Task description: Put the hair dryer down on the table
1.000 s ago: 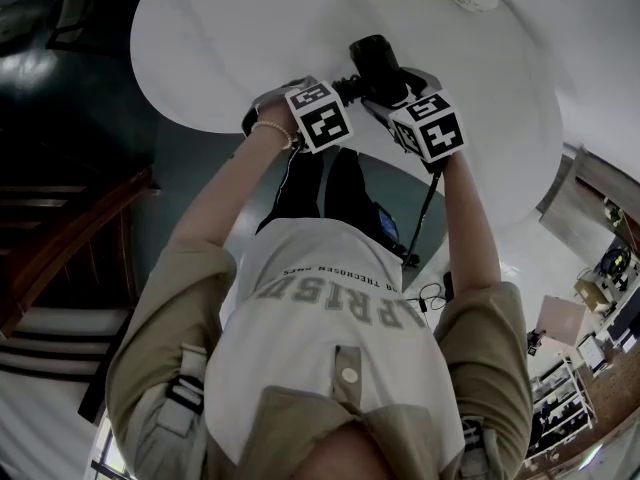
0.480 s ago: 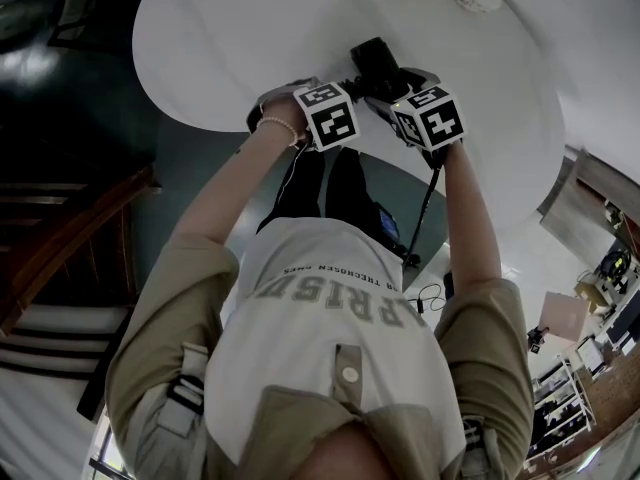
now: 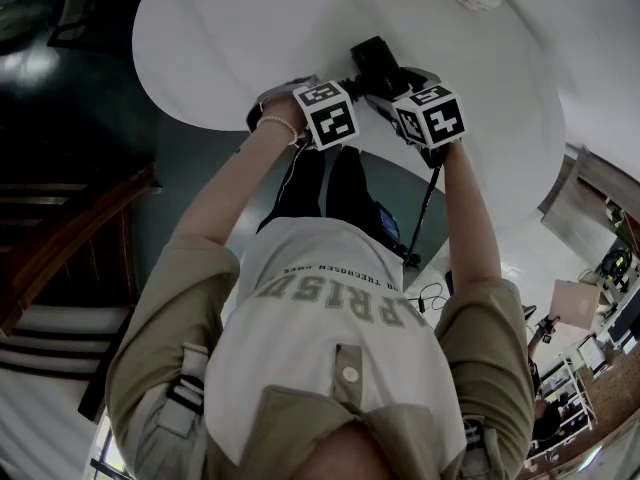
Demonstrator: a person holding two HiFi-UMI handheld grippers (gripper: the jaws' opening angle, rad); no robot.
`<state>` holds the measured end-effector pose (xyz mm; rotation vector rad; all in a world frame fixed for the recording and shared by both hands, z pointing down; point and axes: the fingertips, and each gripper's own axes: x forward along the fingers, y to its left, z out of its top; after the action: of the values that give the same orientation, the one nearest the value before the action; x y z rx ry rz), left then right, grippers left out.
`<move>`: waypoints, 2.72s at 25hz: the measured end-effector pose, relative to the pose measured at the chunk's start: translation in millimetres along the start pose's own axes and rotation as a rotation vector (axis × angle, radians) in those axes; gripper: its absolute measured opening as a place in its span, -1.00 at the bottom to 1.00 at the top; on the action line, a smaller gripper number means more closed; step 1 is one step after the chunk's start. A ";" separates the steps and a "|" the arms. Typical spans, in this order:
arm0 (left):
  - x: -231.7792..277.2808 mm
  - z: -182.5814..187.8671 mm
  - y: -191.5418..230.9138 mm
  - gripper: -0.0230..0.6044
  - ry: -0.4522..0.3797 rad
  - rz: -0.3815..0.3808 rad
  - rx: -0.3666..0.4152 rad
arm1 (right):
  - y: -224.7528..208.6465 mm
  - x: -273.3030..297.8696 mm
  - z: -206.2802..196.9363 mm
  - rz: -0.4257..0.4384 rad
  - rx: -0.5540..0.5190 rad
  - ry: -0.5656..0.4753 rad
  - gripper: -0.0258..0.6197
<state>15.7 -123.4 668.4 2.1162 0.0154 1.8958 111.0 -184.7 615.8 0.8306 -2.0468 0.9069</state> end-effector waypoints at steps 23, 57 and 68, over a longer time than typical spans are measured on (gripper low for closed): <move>-3.4 5.3 21.8 -0.20 0.008 0.079 0.049 | -13.8 1.7 2.9 -0.041 0.123 -0.072 0.18; -46.1 -11.3 37.1 0.11 -0.308 0.093 -0.192 | -10.4 2.4 2.9 -0.115 0.104 -0.053 0.25; -168.7 3.3 47.4 0.11 -0.841 0.121 -0.495 | 4.5 -106.1 73.9 -0.270 0.149 -0.470 0.28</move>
<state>-11.9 -204.0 515.3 2.3712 -0.6877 0.7924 136.2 -214.3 492.4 1.4766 -2.1950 0.7691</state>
